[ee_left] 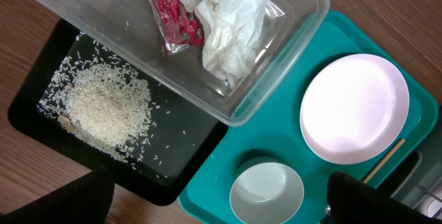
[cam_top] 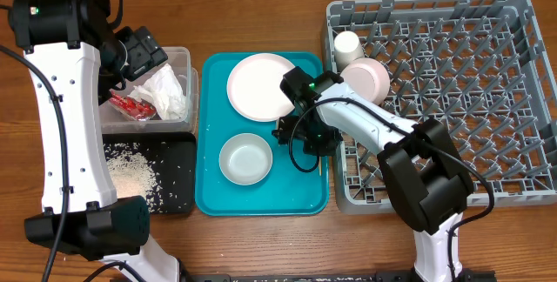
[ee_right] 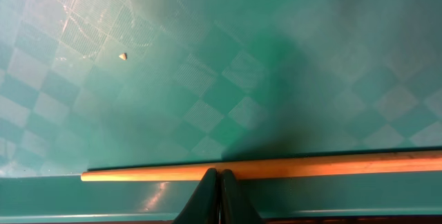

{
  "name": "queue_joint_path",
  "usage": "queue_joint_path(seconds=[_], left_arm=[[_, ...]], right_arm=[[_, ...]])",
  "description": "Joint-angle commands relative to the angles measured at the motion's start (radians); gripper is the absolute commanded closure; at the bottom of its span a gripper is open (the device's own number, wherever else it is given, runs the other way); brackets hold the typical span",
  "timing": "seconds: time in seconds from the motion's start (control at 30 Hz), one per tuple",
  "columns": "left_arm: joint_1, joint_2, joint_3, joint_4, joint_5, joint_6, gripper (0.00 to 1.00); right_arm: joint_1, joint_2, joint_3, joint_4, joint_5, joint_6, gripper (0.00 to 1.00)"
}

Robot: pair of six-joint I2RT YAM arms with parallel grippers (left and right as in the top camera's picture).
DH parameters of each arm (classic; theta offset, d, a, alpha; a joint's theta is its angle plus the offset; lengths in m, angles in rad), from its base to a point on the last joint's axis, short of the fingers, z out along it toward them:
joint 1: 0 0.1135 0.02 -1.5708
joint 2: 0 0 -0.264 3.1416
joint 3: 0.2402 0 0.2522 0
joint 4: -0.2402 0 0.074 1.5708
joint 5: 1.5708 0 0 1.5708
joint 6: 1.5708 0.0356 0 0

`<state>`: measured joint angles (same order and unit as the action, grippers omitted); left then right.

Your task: Sort waste into correct bins and load items into the dishwasher

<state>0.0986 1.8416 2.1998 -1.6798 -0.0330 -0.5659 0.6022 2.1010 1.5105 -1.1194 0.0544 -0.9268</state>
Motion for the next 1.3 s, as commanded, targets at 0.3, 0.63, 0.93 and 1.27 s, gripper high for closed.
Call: queue_joint_path(seconds=[0.3,0.63,0.93,1.27], left_arm=[[-0.002,-0.009,0.002,0.002,0.004,0.012,0.00],[-0.002,-0.009,0.002,0.002,0.004,0.012,0.00],[-0.002,-0.009,0.002,0.002,0.004,0.012,0.00],[-0.002,-0.009,0.002,0.002,0.004,0.012,0.00]], right_arm=[[0.084,0.005,0.027,0.058,-0.094,0.005,0.96],[0.058,-0.013,0.167,0.048,-0.113,0.368,0.75],[0.053,-0.019,0.251,-0.024,-0.278,0.885,0.00],[0.043,-0.019,0.243,0.010,-0.143,1.175,0.64]])
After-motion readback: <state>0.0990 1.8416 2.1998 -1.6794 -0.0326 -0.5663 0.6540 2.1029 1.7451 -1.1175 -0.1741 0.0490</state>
